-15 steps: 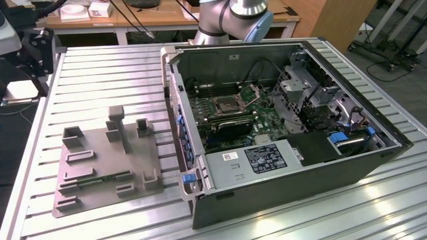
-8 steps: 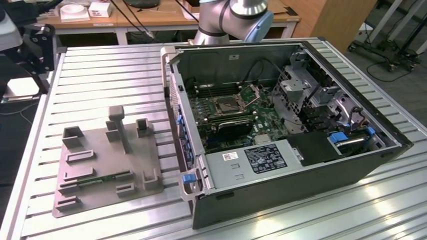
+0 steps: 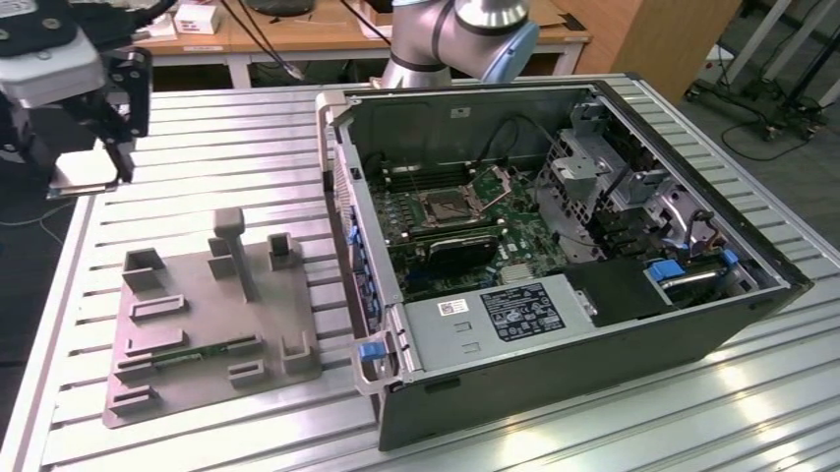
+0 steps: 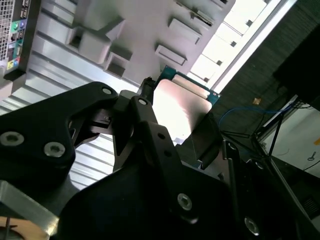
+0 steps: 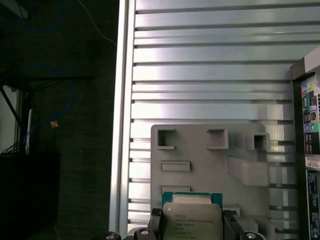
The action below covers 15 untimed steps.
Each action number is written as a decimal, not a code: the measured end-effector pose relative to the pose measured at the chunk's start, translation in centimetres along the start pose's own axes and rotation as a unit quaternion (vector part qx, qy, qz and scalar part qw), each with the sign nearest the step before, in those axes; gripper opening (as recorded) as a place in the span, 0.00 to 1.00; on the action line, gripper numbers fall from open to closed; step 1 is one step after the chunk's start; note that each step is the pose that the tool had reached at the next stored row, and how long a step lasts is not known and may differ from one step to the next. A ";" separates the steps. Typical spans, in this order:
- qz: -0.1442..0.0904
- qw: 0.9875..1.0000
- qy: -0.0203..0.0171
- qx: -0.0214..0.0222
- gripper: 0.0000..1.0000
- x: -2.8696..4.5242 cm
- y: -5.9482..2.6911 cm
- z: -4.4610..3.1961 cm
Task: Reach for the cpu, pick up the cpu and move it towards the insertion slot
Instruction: 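Pick up the cpu and move it towards the insertion slot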
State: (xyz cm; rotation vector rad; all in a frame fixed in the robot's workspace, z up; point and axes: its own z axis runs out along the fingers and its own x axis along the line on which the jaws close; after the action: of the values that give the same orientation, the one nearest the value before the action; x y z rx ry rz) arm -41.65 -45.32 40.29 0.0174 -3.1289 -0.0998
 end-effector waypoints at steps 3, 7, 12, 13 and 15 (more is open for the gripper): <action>0.000 1.000 0.000 0.000 0.54 -1.13 -0.01 0.02; 0.000 1.000 0.000 0.000 0.54 -2.44 0.00 0.02; 0.000 1.000 0.000 0.000 0.54 -3.92 0.06 0.02; 0.000 1.000 0.000 0.000 0.54 -4.22 0.06 0.02; 0.000 1.000 0.000 0.000 0.54 -4.87 0.07 0.02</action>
State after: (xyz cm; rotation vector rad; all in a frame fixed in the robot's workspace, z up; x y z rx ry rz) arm -36.79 -45.20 40.23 0.0184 -3.1289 -0.0998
